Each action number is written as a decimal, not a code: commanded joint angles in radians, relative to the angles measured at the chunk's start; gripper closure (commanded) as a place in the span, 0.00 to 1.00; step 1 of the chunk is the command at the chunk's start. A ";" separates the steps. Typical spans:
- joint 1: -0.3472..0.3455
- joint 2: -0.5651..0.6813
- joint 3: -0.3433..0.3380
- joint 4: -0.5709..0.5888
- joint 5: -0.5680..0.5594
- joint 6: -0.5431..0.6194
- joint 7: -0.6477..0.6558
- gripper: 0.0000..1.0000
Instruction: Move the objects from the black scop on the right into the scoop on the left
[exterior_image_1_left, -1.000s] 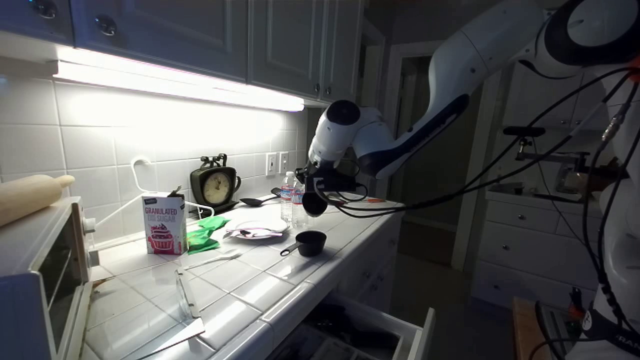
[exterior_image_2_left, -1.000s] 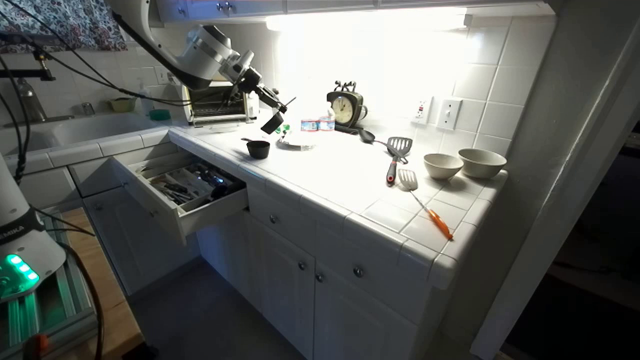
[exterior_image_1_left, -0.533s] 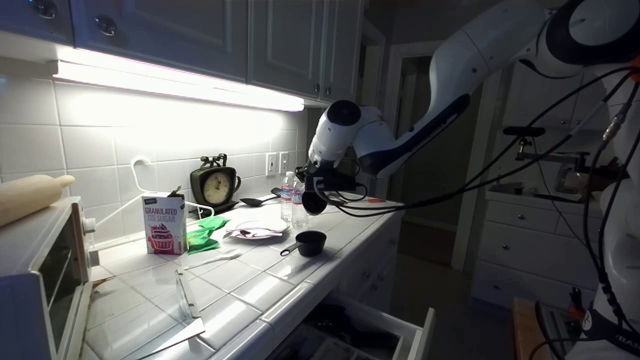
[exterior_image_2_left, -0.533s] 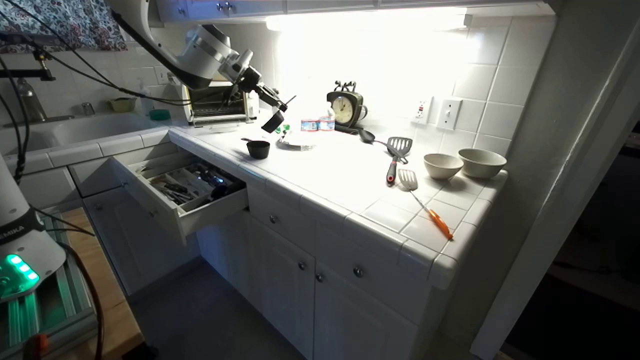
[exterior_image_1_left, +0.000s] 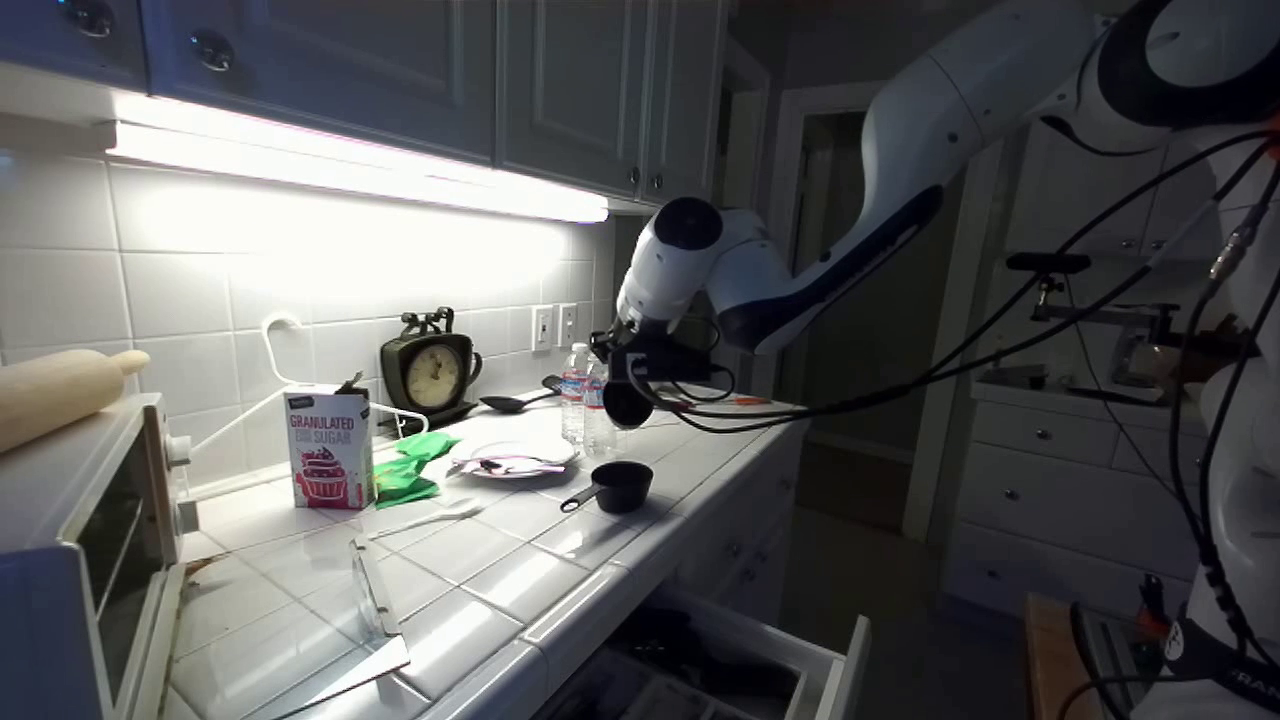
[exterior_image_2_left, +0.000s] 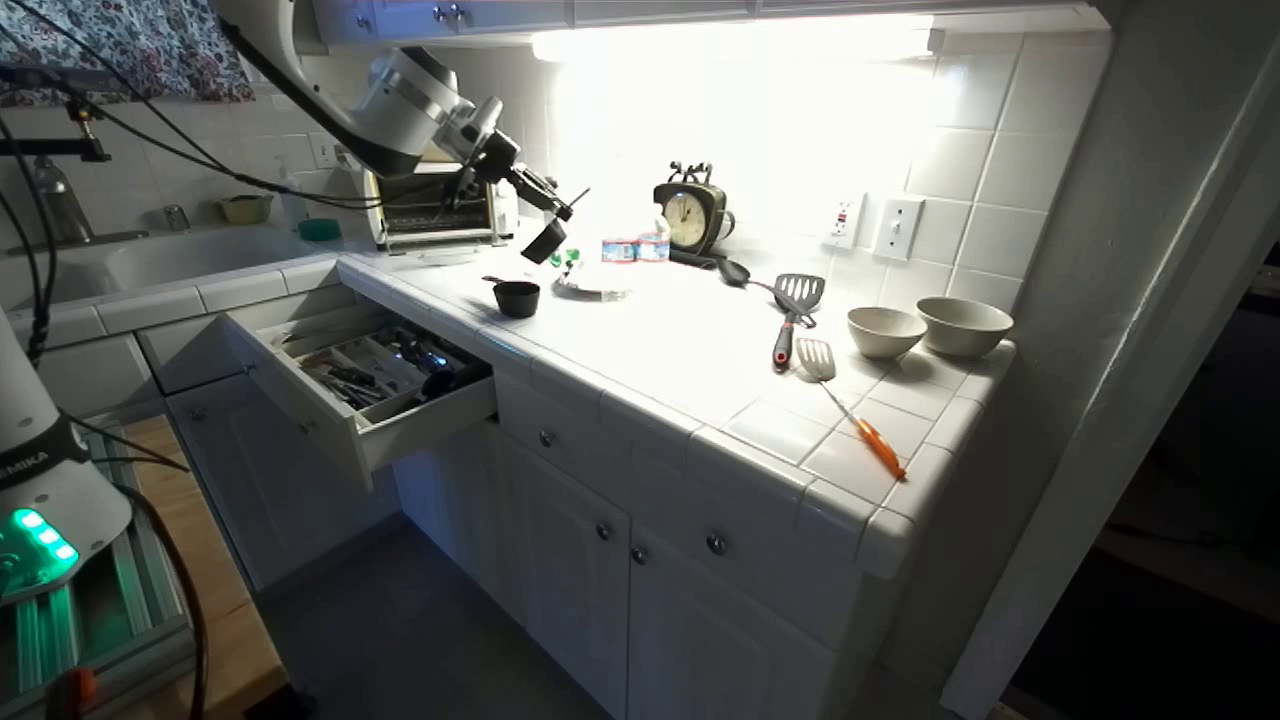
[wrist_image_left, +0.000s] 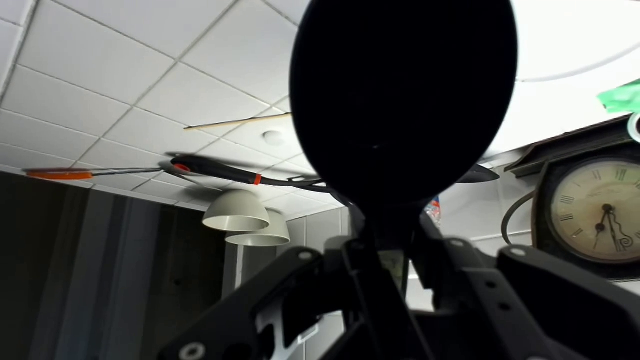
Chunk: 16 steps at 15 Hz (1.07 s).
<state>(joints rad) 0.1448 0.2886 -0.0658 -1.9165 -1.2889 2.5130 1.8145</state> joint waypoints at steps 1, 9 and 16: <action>-0.015 -0.053 0.024 -0.055 -0.058 -0.012 0.049 0.94; -0.023 -0.075 0.039 -0.080 -0.110 -0.017 0.079 0.94; -0.028 -0.077 0.045 -0.080 -0.132 -0.026 0.100 0.94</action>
<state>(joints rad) 0.1329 0.2464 -0.0416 -1.9629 -1.3668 2.5048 1.8607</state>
